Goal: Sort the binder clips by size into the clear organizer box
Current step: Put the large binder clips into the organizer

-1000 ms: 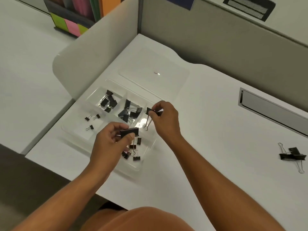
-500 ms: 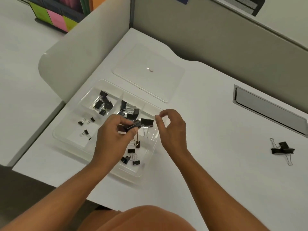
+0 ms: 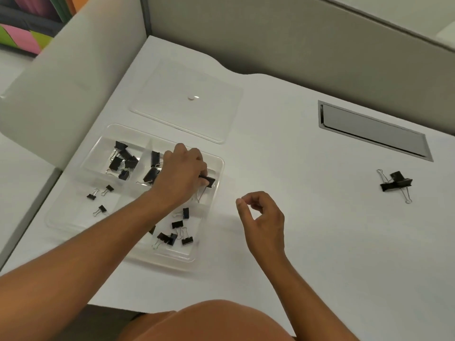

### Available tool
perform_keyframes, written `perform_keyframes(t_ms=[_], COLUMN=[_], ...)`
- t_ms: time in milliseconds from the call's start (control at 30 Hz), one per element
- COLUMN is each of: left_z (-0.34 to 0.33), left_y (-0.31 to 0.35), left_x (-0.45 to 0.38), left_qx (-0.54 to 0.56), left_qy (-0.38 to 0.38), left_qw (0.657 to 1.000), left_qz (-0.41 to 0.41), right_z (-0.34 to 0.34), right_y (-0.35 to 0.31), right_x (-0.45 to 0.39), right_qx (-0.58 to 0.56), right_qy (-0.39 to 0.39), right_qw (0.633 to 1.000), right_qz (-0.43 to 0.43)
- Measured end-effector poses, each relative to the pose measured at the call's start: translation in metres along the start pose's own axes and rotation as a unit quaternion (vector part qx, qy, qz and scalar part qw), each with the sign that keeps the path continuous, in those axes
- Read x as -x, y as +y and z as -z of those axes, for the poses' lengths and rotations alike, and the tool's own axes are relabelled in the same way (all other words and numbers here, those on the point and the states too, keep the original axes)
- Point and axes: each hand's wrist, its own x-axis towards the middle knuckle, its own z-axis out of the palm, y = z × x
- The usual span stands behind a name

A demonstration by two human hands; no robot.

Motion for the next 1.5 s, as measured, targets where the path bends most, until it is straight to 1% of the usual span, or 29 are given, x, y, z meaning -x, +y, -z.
perform_keyframes(t_ms=[100,200,267,400,467,533,667,833,1000,1100,1300,1367,1400,1500], left_z=[0.001,0.000,-0.001,-0.002,-0.005,-0.013,-0.035,-0.065,-0.107,-0.133,-0.175,-0.187,-0.192,-0.206], left_y=[-0.004,-0.004,0.005,0.052,0.084,0.117,0.174,0.242,0.320,0.367,0.451,0.471,0.480,0.500], left_x=[0.002,0.005,0.008,0.018,0.024,0.028,0.024,0.006,-0.023,-0.047,-0.107,-0.128,-0.139,-0.170], left_qx=[-0.041,-0.032,0.008,0.089,0.127,0.157,0.192,0.178,0.164,0.154,0.120,0.098,0.083,0.044], left_qy=[-0.019,-0.034,-0.005,0.091,0.110,0.112,0.090,0.053,0.014,-0.010,-0.046,-0.055,-0.057,-0.058], left_qw=[0.999,0.999,1.000,0.991,0.983,0.976,0.971,0.975,0.977,0.976,0.974,0.976,0.976,0.980], left_qz=[0.001,-0.001,-0.007,-0.047,-0.077,-0.098,-0.109,-0.119,-0.139,-0.154,-0.185,-0.189,-0.190,-0.184], right_z=[0.003,0.005,0.008,0.024,0.035,0.049,0.088,0.160,0.242,0.289,0.368,0.387,0.395,0.409], right_y=[0.005,0.006,0.005,0.004,0.007,0.013,0.039,0.092,0.160,0.201,0.264,0.280,0.287,0.307], right_x=[0.003,0.002,-0.001,-0.011,-0.017,-0.022,-0.031,-0.045,-0.064,-0.088,-0.166,-0.196,-0.210,-0.245], right_qx=[-0.007,-0.013,-0.018,-0.025,-0.026,-0.029,-0.042,-0.034,-0.032,-0.017,0.053,0.086,0.107,0.164], right_qy=[0.003,0.002,0.001,0.013,0.022,0.032,0.057,0.095,0.141,0.163,0.185,0.174,0.156,0.062], right_qw=[1.000,1.000,1.000,1.000,0.999,0.999,0.997,0.995,0.989,0.985,0.980,0.980,0.981,0.983], right_qz=[-0.008,-0.006,-0.005,0.011,0.020,0.025,0.015,0.001,-0.041,-0.058,-0.039,-0.032,-0.034,-0.048])
